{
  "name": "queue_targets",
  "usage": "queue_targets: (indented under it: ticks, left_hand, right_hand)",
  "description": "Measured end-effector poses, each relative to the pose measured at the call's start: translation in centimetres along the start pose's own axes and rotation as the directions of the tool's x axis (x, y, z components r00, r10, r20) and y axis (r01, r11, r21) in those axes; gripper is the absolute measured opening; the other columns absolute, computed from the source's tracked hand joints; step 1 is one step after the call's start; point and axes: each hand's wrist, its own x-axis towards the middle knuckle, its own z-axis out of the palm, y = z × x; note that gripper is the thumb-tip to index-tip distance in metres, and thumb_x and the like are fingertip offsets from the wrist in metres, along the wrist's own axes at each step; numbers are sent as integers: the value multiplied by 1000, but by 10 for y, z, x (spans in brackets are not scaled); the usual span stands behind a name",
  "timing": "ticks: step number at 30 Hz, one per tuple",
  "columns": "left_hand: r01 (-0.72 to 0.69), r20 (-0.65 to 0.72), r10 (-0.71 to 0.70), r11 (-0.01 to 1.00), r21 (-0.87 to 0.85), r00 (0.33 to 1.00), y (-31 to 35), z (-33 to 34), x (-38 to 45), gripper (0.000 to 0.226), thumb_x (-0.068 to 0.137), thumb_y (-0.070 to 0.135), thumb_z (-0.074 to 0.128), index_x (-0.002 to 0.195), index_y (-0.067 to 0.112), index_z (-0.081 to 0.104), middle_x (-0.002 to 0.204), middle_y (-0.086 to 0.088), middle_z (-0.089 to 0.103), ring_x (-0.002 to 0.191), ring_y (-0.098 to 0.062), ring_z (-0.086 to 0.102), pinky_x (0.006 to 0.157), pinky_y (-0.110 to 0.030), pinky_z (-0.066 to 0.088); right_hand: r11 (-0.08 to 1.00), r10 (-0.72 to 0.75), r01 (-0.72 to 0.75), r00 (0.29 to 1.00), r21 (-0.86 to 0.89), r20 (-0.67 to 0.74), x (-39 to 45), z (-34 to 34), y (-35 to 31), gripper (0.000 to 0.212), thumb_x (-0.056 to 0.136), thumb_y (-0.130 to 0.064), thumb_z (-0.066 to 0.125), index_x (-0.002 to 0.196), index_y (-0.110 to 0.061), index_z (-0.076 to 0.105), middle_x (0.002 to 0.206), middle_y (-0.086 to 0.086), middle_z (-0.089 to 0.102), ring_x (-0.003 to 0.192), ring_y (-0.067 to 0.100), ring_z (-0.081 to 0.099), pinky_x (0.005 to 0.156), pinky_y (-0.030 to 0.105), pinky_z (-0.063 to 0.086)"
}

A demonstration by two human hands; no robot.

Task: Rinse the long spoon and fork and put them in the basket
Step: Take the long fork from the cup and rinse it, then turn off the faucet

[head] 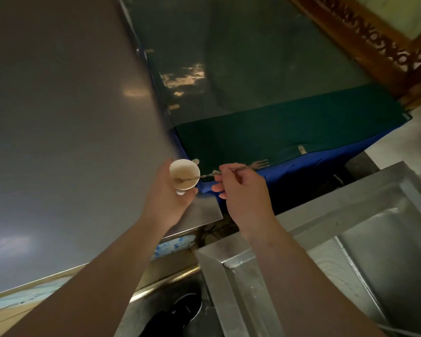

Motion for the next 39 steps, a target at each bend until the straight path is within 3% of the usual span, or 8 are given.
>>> queue_targets:
  ticks: [7, 11, 14, 16, 20, 25, 30, 39]
  left_hand:
    - [5, 12, -5, 1000, 15, 1000, -3, -4, 3, 69, 70, 32, 82, 129, 27, 46, 119, 5, 57, 103, -14, 57, 77, -26, 42]
    - [-7, 29, 7, 1000, 27, 1000, -3, -5, 5, 61, 68, 31, 82, 118, 28, 48, 114, 6, 57, 100, -14, 58, 71, -21, 40]
    - [24, 24, -25, 999, 38, 999, 1, -8, 0, 84, 66, 35, 85, 132, 36, 33, 126, 12, 44, 108, -5, 47, 76, -14, 36]
    - [23, 33, -25, 999, 46, 999, 4, -10, -2, 101, 64, 37, 87, 143, 34, 23, 134, 6, 40, 116, -10, 45, 87, -25, 39]
    - [-68, 0, 69, 982, 178, 998, 25, -16, -7, 108, 62, 42, 87, 147, 30, 20, 144, 0, 35, 129, -24, 38, 99, -40, 39]
    - [-220, 3, 226, 947, 235, 974, 65, -8, -21, 105, 67, 44, 83, 150, 25, 22, 153, 0, 29, 135, -24, 31, 107, -42, 32]
    - [-441, 147, 419, 880, 179, 896, 124, 38, -38, 93, 71, 50, 73, 147, 18, 29, 150, -3, 32, 138, -22, 27, 113, -37, 25]
    - [-695, 396, 632, 718, 24, 666, 217, 161, -108, 84, 76, 49, 66, 144, 11, 36, 145, -8, 39, 133, -25, 33, 111, -39, 29]
  right_hand:
    - [978, 117, -109, 993, 178, -32, -1, 5, -7, 18, 96, -19, 51, 88, -22, 67, 73, -12, 75, 63, 5, 71, 53, 12, 51]
    - [968, 124, -95, 986, 232, -112, -11, -4, -11, 19, 97, -19, 50, 91, -21, 68, 77, -8, 76, 65, 7, 72, 54, 14, 52]
    - [964, 111, -61, 977, 258, -184, -21, -16, -13, 20, 98, -20, 50, 93, -22, 69, 80, -4, 77, 69, 12, 74, 57, 17, 53]
    - [954, 113, -46, 971, 296, -213, -29, -25, -15, 20, 98, -20, 50, 93, -22, 70, 81, 0, 77, 71, 16, 74, 60, 21, 54]
    - [888, 182, -55, 954, 457, -239, -46, -46, -19, 24, 97, -19, 54, 82, -20, 74, 79, 5, 77, 71, 19, 74, 58, 22, 54]
    - [732, 297, -20, 909, 681, -293, -70, -85, -15, 16, 93, -10, 55, 93, -6, 70, 79, 11, 75, 71, 22, 73, 58, 24, 56]
    - [620, 354, 124, 837, 775, -417, -108, -146, -8, 18, 94, -8, 52, 86, -4, 67, 74, 13, 72, 64, 20, 69, 58, 24, 56]
    - [520, 490, 397, 586, 756, -645, -202, -266, 32, 19, 96, -6, 50, 88, -4, 67, 71, 12, 71, 61, 19, 67, 57, 23, 54]
